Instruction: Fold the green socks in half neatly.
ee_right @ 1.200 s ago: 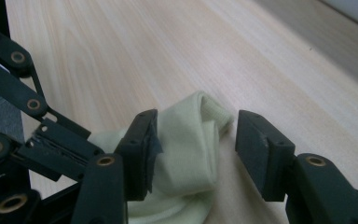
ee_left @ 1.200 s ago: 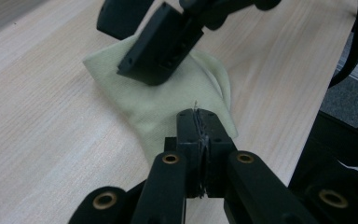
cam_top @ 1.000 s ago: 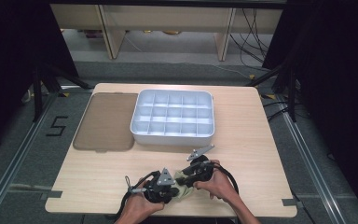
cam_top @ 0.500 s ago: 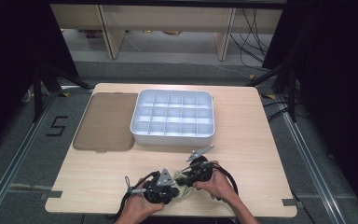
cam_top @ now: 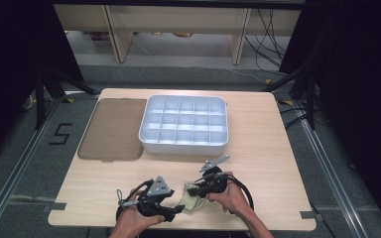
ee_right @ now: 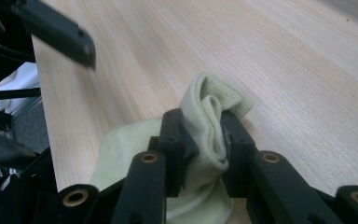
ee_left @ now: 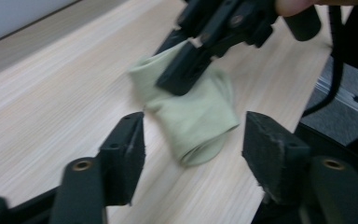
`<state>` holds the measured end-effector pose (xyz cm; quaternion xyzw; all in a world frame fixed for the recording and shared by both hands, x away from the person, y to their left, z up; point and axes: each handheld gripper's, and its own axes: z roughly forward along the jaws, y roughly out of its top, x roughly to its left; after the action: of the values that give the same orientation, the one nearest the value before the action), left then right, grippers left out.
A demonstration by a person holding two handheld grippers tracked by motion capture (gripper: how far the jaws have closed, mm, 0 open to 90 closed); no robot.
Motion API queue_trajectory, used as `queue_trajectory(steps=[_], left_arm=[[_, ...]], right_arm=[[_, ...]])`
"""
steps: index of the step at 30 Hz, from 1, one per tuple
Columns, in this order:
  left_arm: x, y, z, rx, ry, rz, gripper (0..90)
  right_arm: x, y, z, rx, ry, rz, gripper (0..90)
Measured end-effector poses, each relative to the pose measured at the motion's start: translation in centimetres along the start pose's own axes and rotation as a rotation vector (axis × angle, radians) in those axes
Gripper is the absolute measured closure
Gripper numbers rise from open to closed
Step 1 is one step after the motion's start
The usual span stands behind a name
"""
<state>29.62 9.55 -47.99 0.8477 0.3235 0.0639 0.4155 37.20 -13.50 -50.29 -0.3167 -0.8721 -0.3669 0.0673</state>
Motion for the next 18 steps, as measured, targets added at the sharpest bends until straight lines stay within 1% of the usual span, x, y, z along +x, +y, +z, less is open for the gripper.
queue_trajectory(steps=[1, 2, 3, 4, 5, 7, 8, 9, 10, 11, 12, 13, 14, 17, 18], left_arm=[[0.4, -0.3, -0.4, 0.001, 0.015, -0.001, 33.8], [0.6, -0.6, -0.6, 0.0, 0.024, -0.023, 31.6], [0.8, -0.9, -1.0, 0.001, 0.026, -0.03, 29.9], [1.0, -1.2, -1.2, 0.0, 0.033, -0.038, 28.6], [1.1, -1.5, -1.5, -0.004, 0.042, -0.039, 27.4], [1.5, -2.2, -2.0, 0.006, 0.07, -0.033, 25.7], [1.6, -2.6, -2.1, 0.004, 0.079, -0.058, 24.8], [1.8, -2.9, -2.4, 0.01, 0.09, -0.048, 22.8], [2.0, -3.2, -2.6, 0.012, 0.102, -0.05, 21.7], [2.0, -3.5, -2.6, 0.004, 0.106, -0.075, 22.0], [2.3, -3.9, -3.0, 0.025, 0.129, -0.064, 22.0], [2.4, -4.1, -3.0, 0.013, 0.137, -0.082, 22.0], [2.7, -4.4, -3.2, 0.024, 0.136, -0.062, 22.0], [3.0, -4.9, -3.3, 0.038, 0.161, -0.077, 22.0], [3.1, -5.0, -3.2, 0.034, 0.163, -0.091, 22.0]], right_arm=[[0.0, 0.0, 0.0, -0.003, -0.001, -0.005, 74.3], [0.0, 0.0, 0.0, -0.006, 0.004, -0.007, 74.3], [0.1, 0.0, 0.1, -0.01, 0.013, -0.005, 74.4], [0.0, 0.0, 0.1, -0.013, 0.009, -0.017, 74.4], [0.1, 0.0, 0.0, -0.013, -0.01, -0.013, 74.5], [0.1, 0.0, 0.0, -0.013, -0.01, -0.013, 74.8], [0.2, 0.0, 0.0, -0.015, -0.012, -0.012, 74.9], [0.2, 0.0, 0.0, -0.018, -0.013, -0.013, 75.0], [0.3, 0.0, -0.1, -0.013, -0.014, -0.014, 75.1], [0.3, 0.0, -0.1, -0.018, -0.01, -0.017, 75.2], [0.3, 0.0, -0.1, -0.014, -0.009, -0.021, 75.3], [0.4, 0.1, -0.2, -0.016, -0.013, -0.022, 75.3], [0.4, 0.1, -0.2, -0.017, -0.009, -0.023, 75.4], [0.8, 0.3, -0.5, -0.029, -0.02, -0.035, 75.6], [1.0, 0.3, -0.7, -0.031, -0.014, -0.037, 75.7]])
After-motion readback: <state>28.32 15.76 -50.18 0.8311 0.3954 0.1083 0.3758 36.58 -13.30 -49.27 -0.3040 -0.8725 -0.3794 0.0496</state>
